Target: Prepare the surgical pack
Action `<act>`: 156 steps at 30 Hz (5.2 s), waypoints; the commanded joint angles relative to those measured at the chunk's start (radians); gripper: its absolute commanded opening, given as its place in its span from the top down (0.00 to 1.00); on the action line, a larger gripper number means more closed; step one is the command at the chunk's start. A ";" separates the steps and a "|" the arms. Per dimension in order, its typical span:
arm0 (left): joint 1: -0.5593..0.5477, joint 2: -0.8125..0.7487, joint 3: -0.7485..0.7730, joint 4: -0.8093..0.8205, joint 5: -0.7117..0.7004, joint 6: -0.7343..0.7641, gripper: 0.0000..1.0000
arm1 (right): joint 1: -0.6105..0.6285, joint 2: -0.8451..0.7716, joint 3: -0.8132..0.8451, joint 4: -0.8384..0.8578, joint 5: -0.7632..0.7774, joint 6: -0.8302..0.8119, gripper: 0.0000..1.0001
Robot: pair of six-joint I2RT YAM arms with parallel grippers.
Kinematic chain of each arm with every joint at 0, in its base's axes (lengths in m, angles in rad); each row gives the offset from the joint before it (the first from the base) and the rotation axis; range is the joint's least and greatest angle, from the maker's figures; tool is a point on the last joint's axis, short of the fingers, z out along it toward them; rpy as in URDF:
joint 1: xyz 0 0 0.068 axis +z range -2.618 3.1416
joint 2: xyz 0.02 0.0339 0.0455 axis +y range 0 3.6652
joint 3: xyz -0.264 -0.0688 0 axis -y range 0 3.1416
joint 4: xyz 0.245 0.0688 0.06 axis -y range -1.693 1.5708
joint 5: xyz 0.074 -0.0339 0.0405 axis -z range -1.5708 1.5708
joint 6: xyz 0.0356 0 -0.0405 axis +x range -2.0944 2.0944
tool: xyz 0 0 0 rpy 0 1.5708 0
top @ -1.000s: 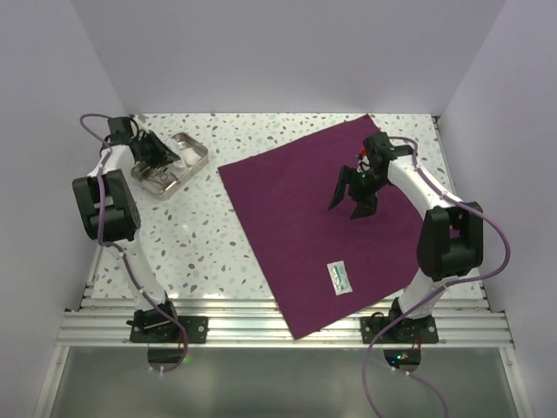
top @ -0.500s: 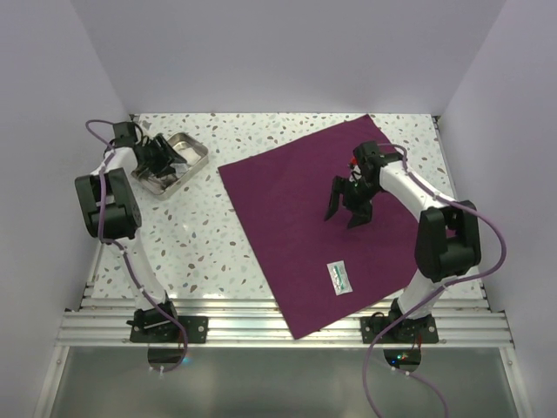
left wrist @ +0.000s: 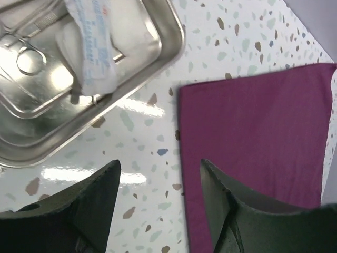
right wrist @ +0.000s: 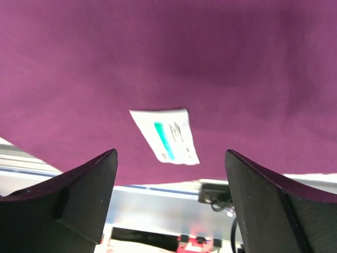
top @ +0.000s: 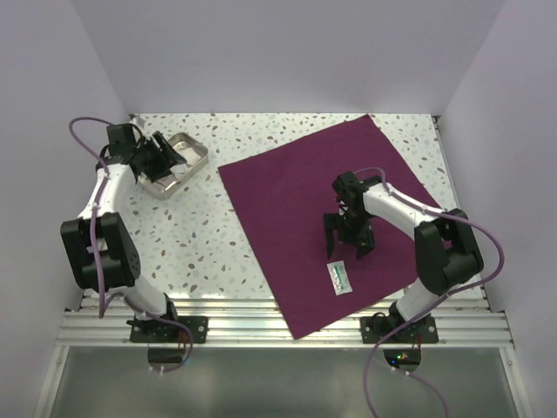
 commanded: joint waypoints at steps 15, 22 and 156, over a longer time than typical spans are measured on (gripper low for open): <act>-0.282 -0.344 -0.300 -0.043 -0.014 -0.068 0.34 | 0.188 -0.061 -0.174 0.081 0.096 0.111 0.20; -0.295 -0.390 -0.358 -0.050 0.005 -0.071 0.34 | 0.218 -0.018 -0.179 0.121 0.133 0.127 0.29; 0.107 0.429 0.357 0.027 0.250 0.024 0.60 | 0.175 0.159 0.128 0.066 -0.231 -0.148 0.62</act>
